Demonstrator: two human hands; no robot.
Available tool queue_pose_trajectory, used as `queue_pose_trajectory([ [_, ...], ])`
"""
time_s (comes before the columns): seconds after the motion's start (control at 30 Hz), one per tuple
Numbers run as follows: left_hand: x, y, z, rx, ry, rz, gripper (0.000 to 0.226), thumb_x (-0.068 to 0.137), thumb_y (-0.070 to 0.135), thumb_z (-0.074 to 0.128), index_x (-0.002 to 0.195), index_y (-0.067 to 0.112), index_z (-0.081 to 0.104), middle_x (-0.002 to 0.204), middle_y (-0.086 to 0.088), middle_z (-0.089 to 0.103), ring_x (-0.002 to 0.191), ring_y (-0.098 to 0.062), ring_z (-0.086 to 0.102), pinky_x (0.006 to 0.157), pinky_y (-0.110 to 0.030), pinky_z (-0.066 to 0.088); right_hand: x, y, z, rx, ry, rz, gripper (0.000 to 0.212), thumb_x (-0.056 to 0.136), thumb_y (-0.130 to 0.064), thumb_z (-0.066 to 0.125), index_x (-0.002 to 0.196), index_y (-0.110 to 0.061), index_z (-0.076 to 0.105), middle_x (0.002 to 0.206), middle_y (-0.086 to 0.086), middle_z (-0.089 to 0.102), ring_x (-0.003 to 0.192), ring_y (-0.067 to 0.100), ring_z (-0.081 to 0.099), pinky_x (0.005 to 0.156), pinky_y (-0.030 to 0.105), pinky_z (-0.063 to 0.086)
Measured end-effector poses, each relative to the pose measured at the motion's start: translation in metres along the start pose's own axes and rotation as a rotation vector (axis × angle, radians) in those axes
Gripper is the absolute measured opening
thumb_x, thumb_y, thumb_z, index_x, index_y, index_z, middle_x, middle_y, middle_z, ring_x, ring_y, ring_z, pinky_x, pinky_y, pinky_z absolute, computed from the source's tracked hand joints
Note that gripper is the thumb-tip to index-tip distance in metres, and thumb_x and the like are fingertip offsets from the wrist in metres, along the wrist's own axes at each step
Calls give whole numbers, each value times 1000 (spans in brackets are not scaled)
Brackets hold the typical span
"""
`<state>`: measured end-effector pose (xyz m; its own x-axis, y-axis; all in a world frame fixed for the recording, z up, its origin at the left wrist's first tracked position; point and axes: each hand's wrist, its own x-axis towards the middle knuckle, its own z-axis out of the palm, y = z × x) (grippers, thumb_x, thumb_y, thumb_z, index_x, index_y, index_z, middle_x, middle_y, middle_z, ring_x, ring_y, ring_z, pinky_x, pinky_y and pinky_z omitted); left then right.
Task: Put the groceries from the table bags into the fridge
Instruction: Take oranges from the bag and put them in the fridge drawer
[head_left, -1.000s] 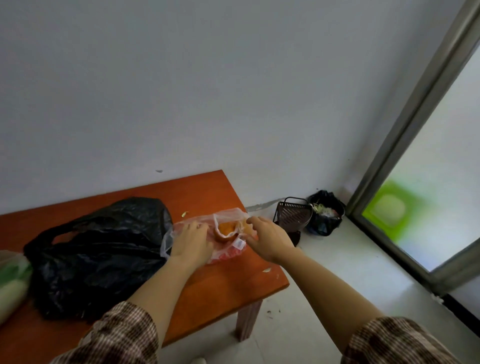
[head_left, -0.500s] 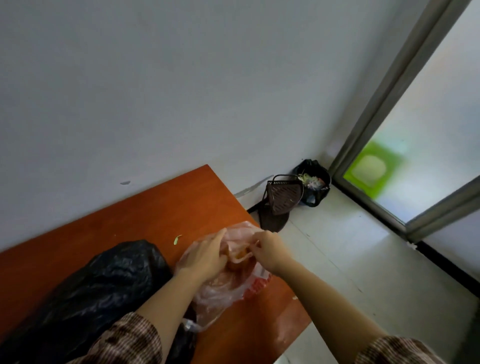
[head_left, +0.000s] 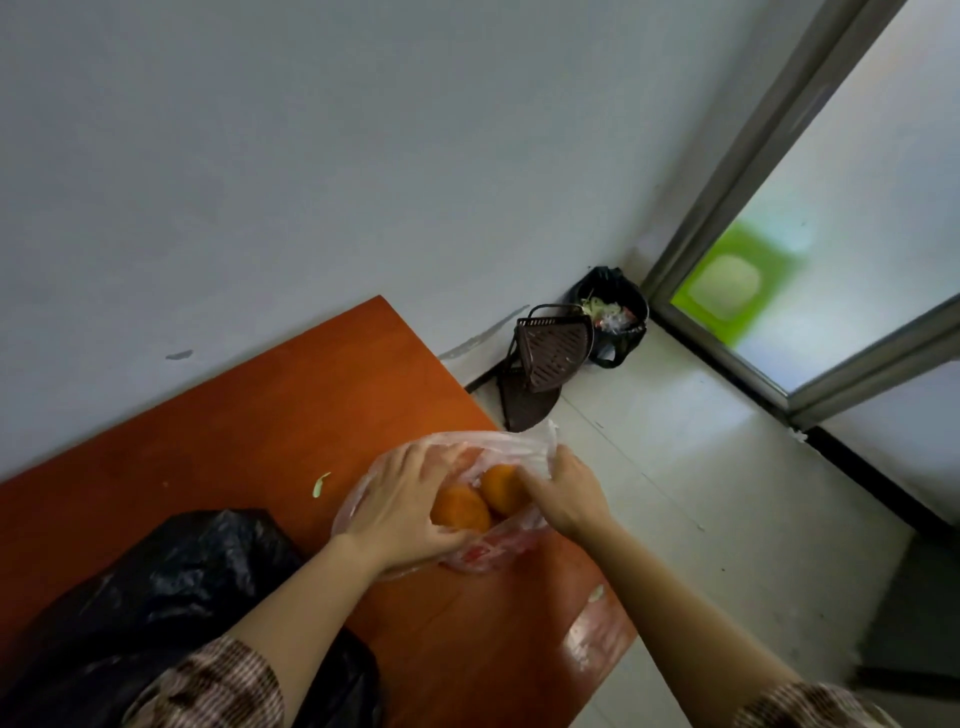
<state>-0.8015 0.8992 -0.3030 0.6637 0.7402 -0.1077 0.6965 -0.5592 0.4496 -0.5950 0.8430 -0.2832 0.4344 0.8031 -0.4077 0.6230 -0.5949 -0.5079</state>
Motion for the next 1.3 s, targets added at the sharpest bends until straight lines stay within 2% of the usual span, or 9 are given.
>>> queue_pose_trajectory([
  [0.17,-12,-10,14,-134,-148,-178,119,55,76,68,149,39,6,150,9,11,137,-18,25,107,-38,35,15,15,18,118,-83,124,64,93,-61,33,131,-14,53,130,13,54,117,30,50,98,42,40],
  [0.27,-22,-9,24,-131,-161,-231,118,58,71,70,150,37,4,152,6,12,139,-20,23,109,-38,34,22,29,26,60,-75,212,59,99,-50,21,121,-15,64,122,20,54,119,33,44,102,43,36],
  [0.4,-28,-6,26,-211,-162,-278,112,64,66,71,150,37,6,150,6,12,139,-19,22,107,-39,35,26,36,14,109,4,203,36,95,-27,46,111,-2,66,118,22,60,113,35,54,94,39,44],
  [0.47,-29,-3,21,-191,-135,-255,106,67,68,68,150,36,10,148,5,17,137,-18,24,106,-37,37,22,30,1,54,158,73,43,89,-22,58,127,-4,55,130,15,50,116,30,50,98,38,43],
  [0.57,-30,5,19,-104,-74,-186,93,74,64,65,149,35,17,143,3,25,134,-18,28,104,-35,38,1,13,-12,-206,411,-456,46,82,-18,65,125,-11,55,123,10,51,112,28,48,93,38,42],
  [0.67,-28,17,21,-62,-83,-165,84,76,61,63,145,36,21,143,1,23,133,-20,27,105,-39,39,-7,6,-11,-461,233,-774,37,82,-27,58,118,-20,59,125,4,54,115,26,48,92,39,38],
  [0.8,-23,31,26,-59,-98,-206,79,79,57,64,144,32,26,145,3,26,137,-21,23,110,-43,34,-4,6,1,-554,-105,-603,57,81,-37,54,137,-28,44,139,-5,46,126,21,37,99,37,28],
  [1.07,-16,36,27,-78,-116,-293,83,76,40,75,143,29,26,147,5,36,136,-21,33,105,-40,38,-17,1,20,-827,-10,-540,63,89,-15,59,143,-16,26,136,11,50,122,30,47,95,38,39],
  [1.3,-19,33,19,-141,-172,-382,79,65,40,72,132,24,34,130,-1,51,112,-26,53,85,-43,52,-24,2,20,-750,-24,-459,63,83,-33,68,136,-19,36,136,7,49,122,27,44,95,38,38],
])
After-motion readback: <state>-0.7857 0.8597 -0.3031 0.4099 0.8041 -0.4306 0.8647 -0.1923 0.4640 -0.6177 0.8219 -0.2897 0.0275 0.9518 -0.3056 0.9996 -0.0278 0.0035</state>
